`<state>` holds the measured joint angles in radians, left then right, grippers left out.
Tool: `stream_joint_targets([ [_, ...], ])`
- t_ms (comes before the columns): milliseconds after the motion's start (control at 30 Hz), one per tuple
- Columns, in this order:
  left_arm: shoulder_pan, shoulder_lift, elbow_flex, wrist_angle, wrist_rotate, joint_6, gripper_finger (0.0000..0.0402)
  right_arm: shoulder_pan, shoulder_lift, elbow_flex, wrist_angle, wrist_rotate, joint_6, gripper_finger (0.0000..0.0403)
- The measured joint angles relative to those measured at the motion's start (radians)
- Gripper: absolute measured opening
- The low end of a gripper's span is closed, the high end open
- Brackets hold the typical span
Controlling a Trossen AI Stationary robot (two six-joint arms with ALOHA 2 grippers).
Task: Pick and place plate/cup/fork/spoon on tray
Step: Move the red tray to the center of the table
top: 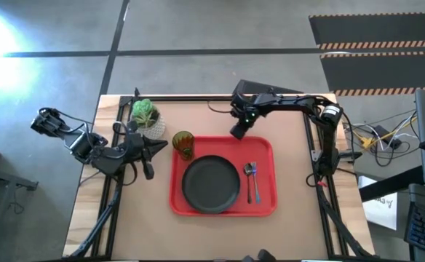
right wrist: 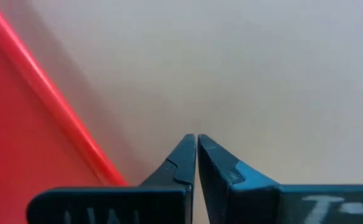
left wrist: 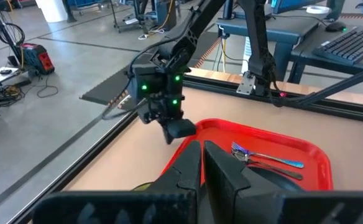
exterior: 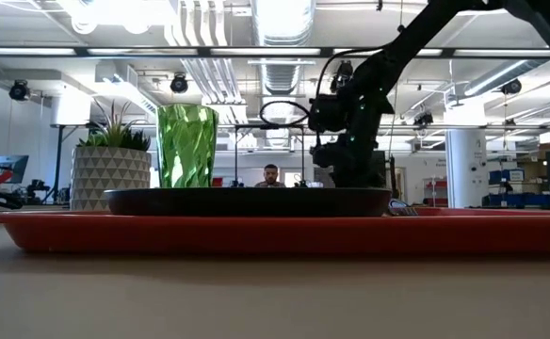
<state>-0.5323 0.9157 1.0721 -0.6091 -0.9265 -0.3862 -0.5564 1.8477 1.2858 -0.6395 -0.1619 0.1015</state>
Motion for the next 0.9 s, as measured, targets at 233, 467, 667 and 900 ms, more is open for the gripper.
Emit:
stream_joint_targets([
  [233,0.0,0.002,0.0,0.0,0.005,0.0,0.0001,0.011,0.009,0.002,0.211,-0.151,0.1,0.0008],
  [467,0.002,-0.007,0.0,-0.056,0.011,0.0,0.0001,0.029,0.008,0.003,0.426,-0.411,0.136,0.0008],
  [667,0.106,-0.04,0.0,-0.29,-0.025,-0.17,0.0001,0.078,-0.115,0.081,0.476,-0.534,0.123,0.0008],
  [900,0.411,-0.079,-0.006,-0.364,0.195,-0.183,0.0001,0.195,-0.37,0.151,0.504,-0.538,0.114,0.0008],
])
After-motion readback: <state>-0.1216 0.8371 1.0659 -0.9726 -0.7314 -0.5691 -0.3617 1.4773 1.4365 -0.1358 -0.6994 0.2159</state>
